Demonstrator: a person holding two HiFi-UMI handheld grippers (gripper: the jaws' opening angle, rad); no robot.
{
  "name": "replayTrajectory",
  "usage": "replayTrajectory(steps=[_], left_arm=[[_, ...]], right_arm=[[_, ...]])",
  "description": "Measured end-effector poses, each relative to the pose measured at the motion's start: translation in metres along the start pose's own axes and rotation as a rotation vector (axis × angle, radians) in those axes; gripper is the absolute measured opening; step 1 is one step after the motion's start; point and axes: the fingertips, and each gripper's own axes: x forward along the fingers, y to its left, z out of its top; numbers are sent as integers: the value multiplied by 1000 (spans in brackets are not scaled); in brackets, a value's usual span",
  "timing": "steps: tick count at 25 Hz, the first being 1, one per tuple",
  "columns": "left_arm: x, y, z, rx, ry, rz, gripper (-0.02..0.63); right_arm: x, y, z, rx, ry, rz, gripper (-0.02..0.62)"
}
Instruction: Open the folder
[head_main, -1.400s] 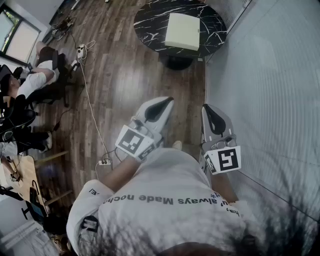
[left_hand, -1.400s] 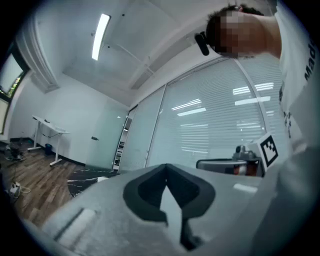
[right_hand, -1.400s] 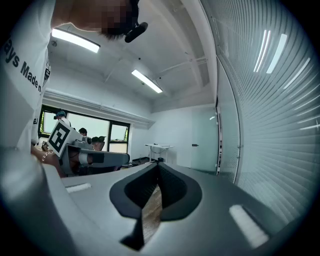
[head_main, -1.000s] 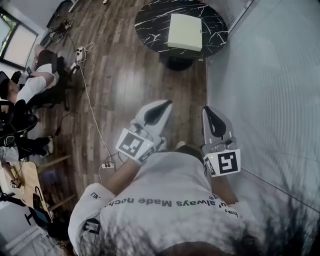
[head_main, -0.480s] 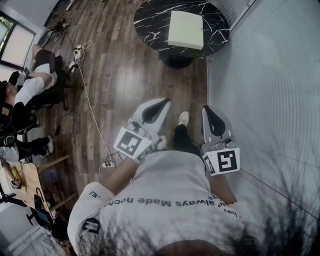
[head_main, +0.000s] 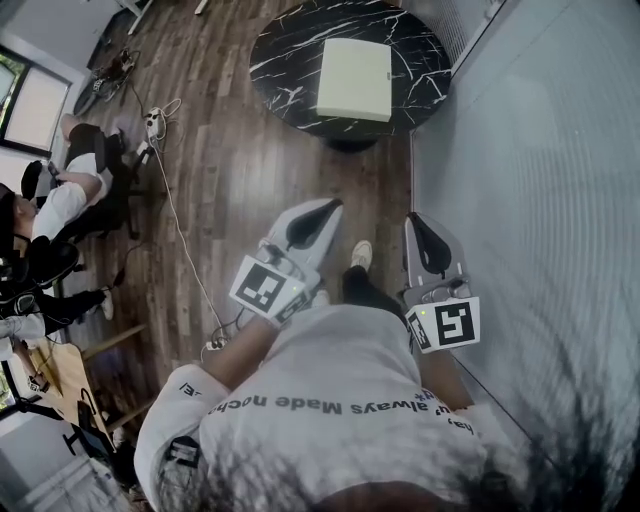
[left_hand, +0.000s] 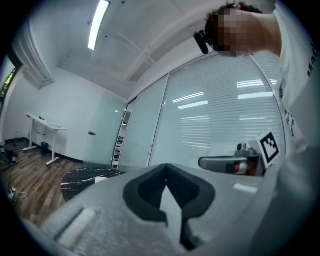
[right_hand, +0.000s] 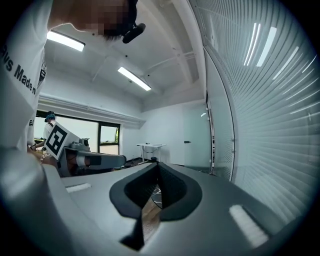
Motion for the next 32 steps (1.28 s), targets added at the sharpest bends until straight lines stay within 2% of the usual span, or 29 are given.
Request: replayTrajectory(steps=[8, 17, 26, 32], left_arm=[[106, 16, 0, 3, 7, 24, 3], [168, 43, 3, 22, 32, 56, 3], [208, 113, -1, 0, 35, 79, 3], [240, 193, 10, -4, 28, 87, 3]], right_arm=[[33, -95, 10, 2, -24, 23, 2], [71, -156, 10, 11, -5, 42, 2], [146, -183, 2, 14, 19, 55, 2], [233, -195, 9, -10, 51, 74, 2]])
